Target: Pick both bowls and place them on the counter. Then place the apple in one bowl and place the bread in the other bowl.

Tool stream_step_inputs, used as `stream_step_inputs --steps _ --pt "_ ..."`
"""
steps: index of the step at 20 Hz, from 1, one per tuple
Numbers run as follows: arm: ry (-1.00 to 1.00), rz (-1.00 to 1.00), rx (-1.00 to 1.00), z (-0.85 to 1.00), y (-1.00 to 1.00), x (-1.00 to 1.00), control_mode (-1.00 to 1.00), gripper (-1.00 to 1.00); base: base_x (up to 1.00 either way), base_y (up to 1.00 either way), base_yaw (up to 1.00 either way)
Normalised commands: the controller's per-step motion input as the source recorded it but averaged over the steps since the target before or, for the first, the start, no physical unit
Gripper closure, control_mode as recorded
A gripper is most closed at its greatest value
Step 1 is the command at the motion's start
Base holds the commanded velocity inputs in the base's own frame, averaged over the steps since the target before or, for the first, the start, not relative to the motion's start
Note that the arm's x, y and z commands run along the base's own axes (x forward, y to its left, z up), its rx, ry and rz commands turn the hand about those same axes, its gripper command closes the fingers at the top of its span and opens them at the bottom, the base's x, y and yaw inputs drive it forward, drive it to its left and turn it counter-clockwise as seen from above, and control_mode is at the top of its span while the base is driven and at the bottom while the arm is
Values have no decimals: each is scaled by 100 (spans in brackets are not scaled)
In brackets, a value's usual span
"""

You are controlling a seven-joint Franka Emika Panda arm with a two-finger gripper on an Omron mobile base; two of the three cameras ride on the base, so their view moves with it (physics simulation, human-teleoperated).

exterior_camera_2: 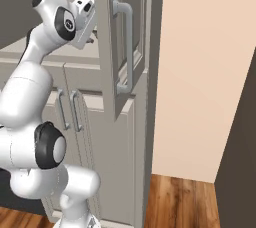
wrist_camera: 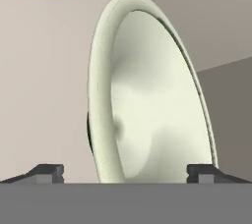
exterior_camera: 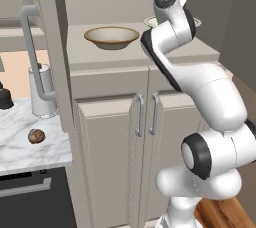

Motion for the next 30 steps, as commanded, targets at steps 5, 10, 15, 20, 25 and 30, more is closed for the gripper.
stream_step_inputs --steps 5,10,15,20,25,30 --pt "2 0 0 -23 -6 0 -100 100 0 0 0" --pt "-4 0 0 -22 0 -24 -100 100 0 0 0" --pt "-16 0 -1 -5 7 -69 -100 100 0 0 0" --pt "-15 0 0 8 33 -84 -100 100 0 0 0" --pt "-3 0 0 4 43 -84 -100 100 0 0 0" --pt "0 0 0 -3 34 -77 -100 100 0 0 0"
